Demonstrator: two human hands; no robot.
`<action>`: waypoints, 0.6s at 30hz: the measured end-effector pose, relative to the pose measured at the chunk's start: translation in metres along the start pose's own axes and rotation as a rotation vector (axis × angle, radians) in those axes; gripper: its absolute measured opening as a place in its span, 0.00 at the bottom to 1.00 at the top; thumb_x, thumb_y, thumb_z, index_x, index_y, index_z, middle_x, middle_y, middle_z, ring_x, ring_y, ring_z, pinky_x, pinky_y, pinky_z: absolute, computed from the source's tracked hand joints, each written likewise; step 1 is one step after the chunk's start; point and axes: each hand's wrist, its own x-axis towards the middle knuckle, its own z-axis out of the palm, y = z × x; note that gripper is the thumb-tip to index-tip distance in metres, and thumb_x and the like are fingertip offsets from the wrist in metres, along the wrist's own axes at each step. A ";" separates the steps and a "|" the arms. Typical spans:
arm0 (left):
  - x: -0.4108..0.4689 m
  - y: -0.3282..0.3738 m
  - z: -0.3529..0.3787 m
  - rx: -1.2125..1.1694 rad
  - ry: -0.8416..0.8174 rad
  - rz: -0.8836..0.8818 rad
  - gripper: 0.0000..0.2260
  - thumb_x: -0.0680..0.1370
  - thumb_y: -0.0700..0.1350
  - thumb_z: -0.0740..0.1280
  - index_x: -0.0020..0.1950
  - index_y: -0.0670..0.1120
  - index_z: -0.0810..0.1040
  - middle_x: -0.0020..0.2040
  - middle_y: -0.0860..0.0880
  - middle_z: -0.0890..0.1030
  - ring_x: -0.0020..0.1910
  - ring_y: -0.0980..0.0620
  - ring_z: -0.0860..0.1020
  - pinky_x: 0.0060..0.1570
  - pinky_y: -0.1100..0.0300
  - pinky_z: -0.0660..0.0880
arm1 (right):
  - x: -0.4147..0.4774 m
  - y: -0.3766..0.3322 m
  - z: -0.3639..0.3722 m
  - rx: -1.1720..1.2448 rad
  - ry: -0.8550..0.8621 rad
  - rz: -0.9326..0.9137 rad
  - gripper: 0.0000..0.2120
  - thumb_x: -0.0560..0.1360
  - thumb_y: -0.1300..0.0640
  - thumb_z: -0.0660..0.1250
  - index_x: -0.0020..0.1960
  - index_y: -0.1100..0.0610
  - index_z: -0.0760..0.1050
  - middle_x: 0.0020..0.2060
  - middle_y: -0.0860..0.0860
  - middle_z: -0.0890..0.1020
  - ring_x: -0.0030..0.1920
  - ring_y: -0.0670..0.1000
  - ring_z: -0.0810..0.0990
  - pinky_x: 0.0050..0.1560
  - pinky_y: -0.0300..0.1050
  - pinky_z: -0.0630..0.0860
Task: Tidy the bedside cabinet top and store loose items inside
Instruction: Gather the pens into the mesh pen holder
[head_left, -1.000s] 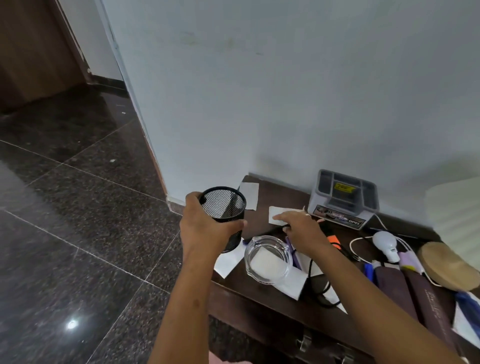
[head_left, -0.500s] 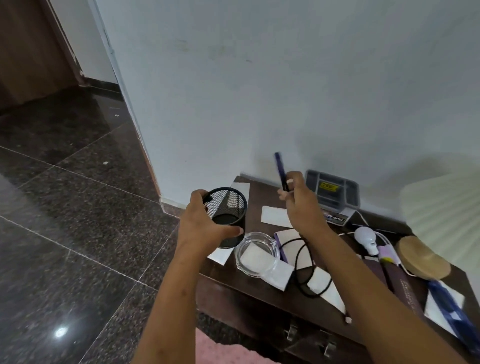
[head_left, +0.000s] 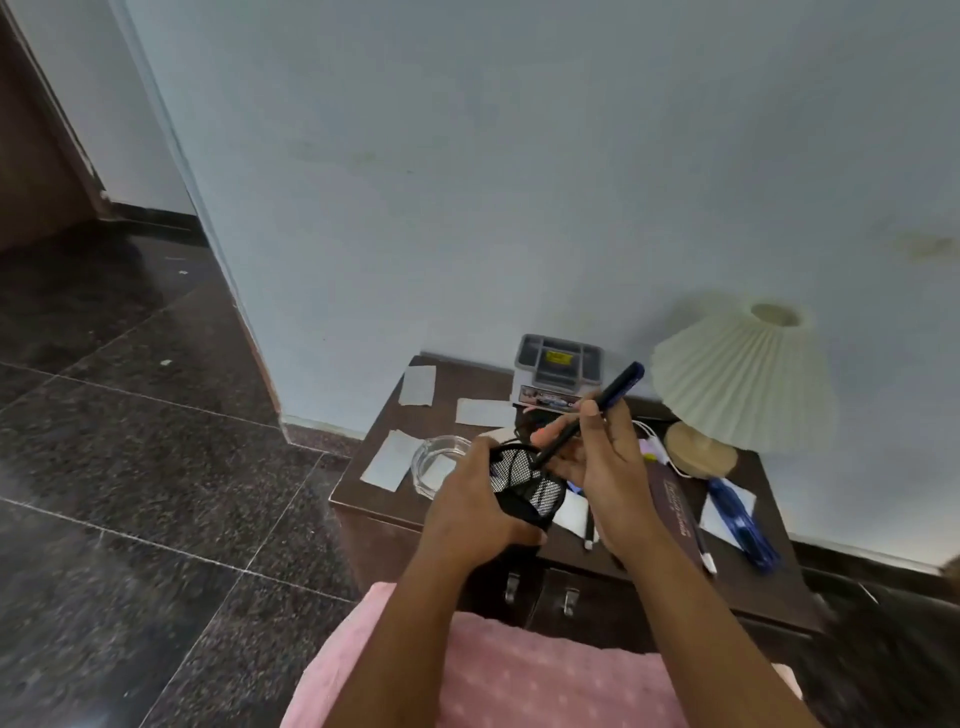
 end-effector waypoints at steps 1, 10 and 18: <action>-0.004 0.003 0.006 0.011 0.007 0.011 0.43 0.53 0.54 0.79 0.64 0.53 0.63 0.54 0.56 0.72 0.52 0.55 0.72 0.51 0.62 0.69 | -0.004 0.001 -0.004 0.019 0.008 0.004 0.07 0.81 0.56 0.55 0.48 0.54 0.72 0.36 0.54 0.79 0.41 0.52 0.82 0.47 0.50 0.81; -0.009 0.002 0.023 0.001 0.033 -0.010 0.41 0.54 0.53 0.80 0.61 0.51 0.65 0.52 0.57 0.72 0.51 0.56 0.72 0.49 0.64 0.68 | -0.005 0.014 -0.031 -0.508 -0.102 -0.045 0.10 0.76 0.63 0.65 0.48 0.47 0.76 0.47 0.45 0.82 0.50 0.44 0.80 0.54 0.34 0.75; 0.023 -0.014 0.017 -0.053 -0.004 -0.093 0.38 0.54 0.54 0.80 0.59 0.50 0.66 0.54 0.52 0.76 0.52 0.52 0.74 0.50 0.59 0.72 | 0.031 0.023 -0.039 -0.637 -0.328 0.137 0.09 0.76 0.57 0.66 0.56 0.49 0.76 0.53 0.49 0.79 0.50 0.42 0.78 0.53 0.33 0.73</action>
